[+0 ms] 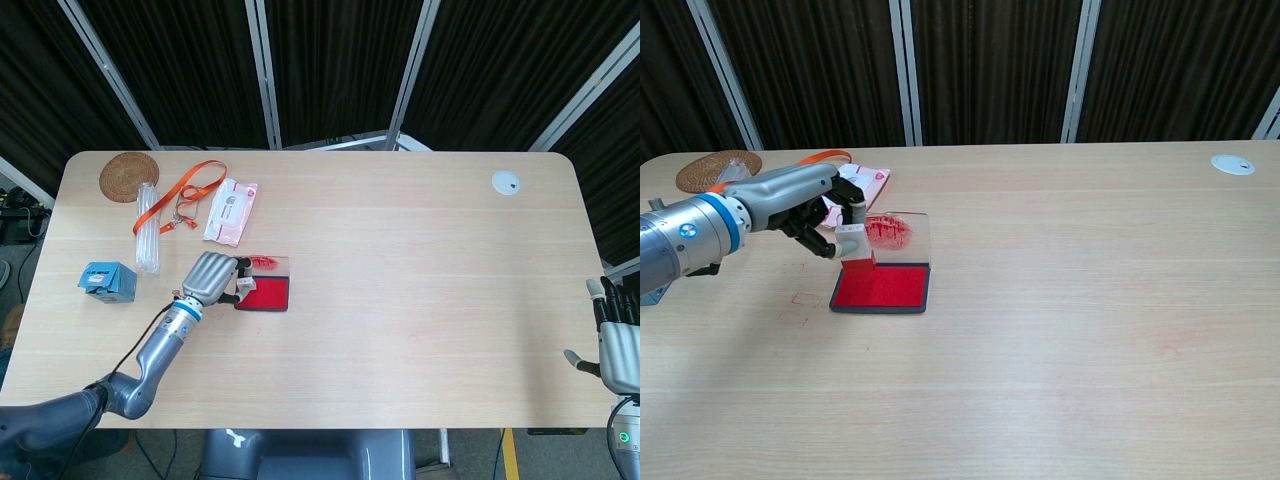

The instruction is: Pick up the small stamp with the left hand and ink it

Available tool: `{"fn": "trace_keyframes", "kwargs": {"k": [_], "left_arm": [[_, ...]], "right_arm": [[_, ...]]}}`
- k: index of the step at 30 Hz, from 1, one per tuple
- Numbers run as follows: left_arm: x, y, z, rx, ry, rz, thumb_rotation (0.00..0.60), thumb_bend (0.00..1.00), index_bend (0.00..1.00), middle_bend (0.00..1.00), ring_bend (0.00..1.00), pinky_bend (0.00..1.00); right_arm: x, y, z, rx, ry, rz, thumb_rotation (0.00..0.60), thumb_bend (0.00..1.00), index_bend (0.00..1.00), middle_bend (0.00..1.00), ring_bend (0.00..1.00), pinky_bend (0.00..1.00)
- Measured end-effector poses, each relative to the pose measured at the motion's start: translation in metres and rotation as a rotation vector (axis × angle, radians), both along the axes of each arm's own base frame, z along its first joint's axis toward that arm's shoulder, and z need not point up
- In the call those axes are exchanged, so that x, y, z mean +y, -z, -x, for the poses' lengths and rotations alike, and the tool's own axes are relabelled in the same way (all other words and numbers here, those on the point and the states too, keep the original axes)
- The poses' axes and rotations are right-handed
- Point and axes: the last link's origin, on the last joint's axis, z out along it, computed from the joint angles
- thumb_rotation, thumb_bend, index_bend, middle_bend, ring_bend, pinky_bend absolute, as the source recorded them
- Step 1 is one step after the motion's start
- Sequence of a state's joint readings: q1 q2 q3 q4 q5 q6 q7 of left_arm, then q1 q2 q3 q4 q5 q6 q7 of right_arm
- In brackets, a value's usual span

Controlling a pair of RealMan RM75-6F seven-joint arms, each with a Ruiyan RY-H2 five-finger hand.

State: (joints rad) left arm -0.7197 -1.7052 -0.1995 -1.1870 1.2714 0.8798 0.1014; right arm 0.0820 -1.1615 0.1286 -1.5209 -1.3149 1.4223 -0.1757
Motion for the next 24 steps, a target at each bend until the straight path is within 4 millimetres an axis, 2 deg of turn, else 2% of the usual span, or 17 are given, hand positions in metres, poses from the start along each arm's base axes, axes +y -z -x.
{"fn": "trace_keyframes", "kwargs": {"k": [7,24], "left_arm": [[0.003,0.016,-0.001,0.049,0.022,-0.006,0.6,0.39,0.61,0.55,0.84,0.87],[0.0,0.04,0.006,0.077,0.009,0.025,0.6,0.4,0.61,0.55,0.84,0.87]], "right_arm": [[-0.003,0.001,0.005,0.009,0.022,-0.002,0.6,0.0,0.0,0.0,0.0,0.0],[-0.004,0.001,0.006,0.01,0.023,-0.003,0.6,0.0,0.0,0.0,0.0,0.0]]}}
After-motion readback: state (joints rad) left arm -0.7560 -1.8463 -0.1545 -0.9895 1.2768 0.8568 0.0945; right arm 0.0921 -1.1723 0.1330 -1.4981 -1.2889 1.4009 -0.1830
